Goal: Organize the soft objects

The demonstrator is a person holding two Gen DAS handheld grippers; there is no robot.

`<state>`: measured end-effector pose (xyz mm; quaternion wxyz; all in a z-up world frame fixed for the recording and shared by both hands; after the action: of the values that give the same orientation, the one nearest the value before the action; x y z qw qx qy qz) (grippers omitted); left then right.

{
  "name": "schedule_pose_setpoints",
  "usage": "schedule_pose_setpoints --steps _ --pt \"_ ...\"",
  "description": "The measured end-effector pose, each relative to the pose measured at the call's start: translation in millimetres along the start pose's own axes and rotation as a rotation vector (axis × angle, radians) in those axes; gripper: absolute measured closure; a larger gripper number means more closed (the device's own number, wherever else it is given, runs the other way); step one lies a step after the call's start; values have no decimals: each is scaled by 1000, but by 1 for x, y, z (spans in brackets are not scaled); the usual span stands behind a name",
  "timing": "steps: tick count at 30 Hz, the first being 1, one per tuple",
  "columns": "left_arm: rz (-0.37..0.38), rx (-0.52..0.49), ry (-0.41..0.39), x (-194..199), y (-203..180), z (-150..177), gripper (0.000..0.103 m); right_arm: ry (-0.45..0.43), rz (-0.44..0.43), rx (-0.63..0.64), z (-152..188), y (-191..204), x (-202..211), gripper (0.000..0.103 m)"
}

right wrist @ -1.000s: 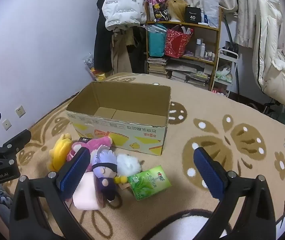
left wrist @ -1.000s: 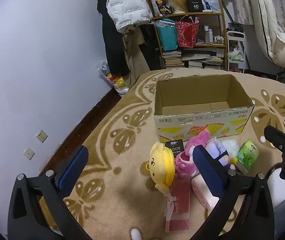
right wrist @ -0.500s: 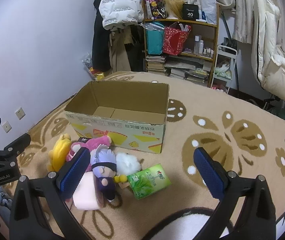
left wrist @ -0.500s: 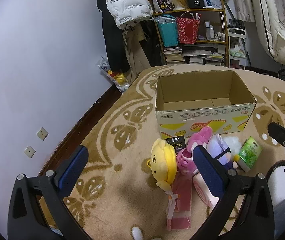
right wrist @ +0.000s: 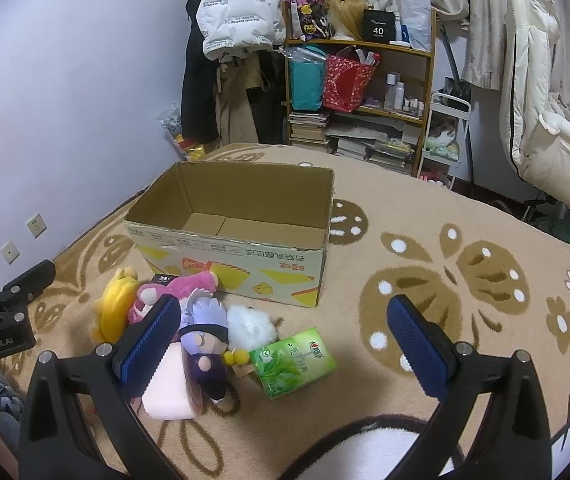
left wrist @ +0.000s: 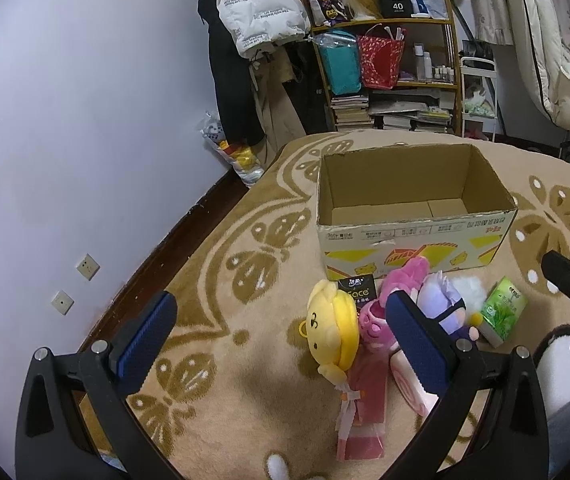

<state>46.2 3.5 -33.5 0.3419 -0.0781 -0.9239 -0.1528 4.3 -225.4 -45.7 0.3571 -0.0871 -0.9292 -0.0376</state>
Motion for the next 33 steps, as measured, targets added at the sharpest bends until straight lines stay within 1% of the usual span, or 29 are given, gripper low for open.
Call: schedule_pose_setpoints --steps 3,16,19,24,33 --pt "8 -1 8 -1 0 0 0 -3 -11 -13 -1 -1 3 0" --pt "7 3 10 -2 1 -1 0 -6 -1 -7 -4 0 5 0" --pt "22 9 21 -3 2 -2 0 -4 -2 -9 -4 0 5 0" --pt "14 10 9 0 3 -3 0 0 -3 -6 -4 3 4 0" --pt "24 11 6 0 2 -3 0 0 1 5 -3 4 4 0"
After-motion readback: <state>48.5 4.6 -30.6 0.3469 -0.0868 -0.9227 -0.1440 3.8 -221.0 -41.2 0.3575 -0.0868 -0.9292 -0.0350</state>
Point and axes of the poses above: each gripper's, at about its wrist camera, not at the fingertips, and x roughly against the way its jaws point, y to its left, z to its underside, the point moved 5 cm from there along -x, roughly the way its jaws point, and after that the axes turned 4 degrees about z, right-handed, at the moved point
